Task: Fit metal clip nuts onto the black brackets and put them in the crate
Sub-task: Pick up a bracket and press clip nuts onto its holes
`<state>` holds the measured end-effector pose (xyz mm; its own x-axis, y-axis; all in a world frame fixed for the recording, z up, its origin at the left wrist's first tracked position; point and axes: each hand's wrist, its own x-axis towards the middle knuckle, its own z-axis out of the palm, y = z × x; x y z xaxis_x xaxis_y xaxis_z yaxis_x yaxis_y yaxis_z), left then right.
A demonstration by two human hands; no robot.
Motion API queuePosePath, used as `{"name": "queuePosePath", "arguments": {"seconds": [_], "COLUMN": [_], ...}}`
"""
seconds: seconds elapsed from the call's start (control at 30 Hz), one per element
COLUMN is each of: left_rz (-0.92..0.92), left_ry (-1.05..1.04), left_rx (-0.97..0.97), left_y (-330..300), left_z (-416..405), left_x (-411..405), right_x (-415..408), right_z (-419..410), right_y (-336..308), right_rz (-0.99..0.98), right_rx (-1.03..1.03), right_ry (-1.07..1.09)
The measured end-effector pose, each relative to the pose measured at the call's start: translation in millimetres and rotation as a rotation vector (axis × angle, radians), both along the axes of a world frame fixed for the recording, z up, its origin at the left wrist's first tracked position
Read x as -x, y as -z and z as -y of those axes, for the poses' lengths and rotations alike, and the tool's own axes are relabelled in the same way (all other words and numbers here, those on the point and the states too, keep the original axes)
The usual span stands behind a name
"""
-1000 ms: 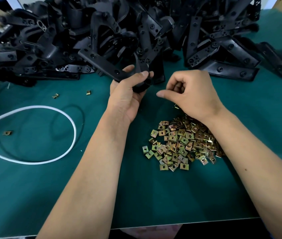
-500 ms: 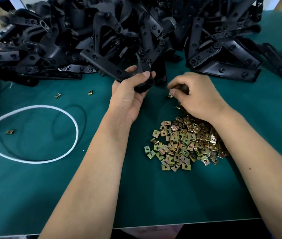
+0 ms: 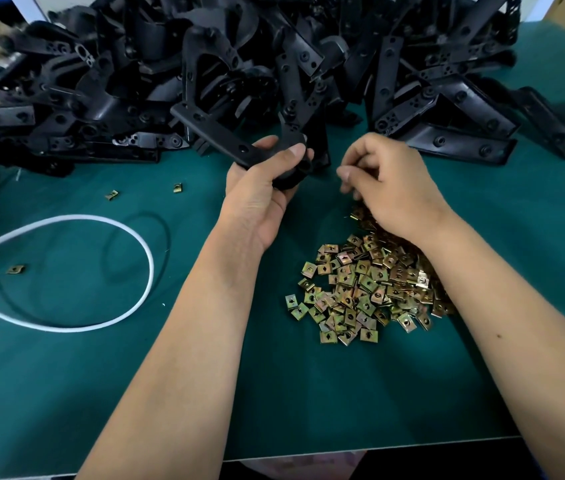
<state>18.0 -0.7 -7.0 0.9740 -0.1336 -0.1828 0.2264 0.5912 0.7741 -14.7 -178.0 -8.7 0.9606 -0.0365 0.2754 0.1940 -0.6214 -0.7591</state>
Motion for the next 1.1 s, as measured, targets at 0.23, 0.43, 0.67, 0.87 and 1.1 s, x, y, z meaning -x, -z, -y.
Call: {"name": "queuePosePath", "arguments": {"seconds": [0.23,0.43,0.67,0.87,1.1], "left_rz": [0.104,0.409,0.649,0.73,0.744], "left_ry": [-0.15,-0.319,-0.54,-0.214,-0.049], "left_rx": [-0.473,-1.319,-1.489,-1.292,-1.254], "left_y": [4,7,2,4,6], "left_z": [5,6,3,8,8], "left_x": [1,10,11,9,5], "right_x": [1,1,4,4,3], "right_z": [-6,-7,-10,-10,-12], "right_y": [-2,1,-1,-3,-4], "right_rz": [-0.066,-0.096,-0.101,-0.075,-0.252], "right_rx": [-0.474,-0.357,-0.399,-0.544,-0.746], "right_ry": [-0.07,-0.051,-0.013,0.051,0.042]}}
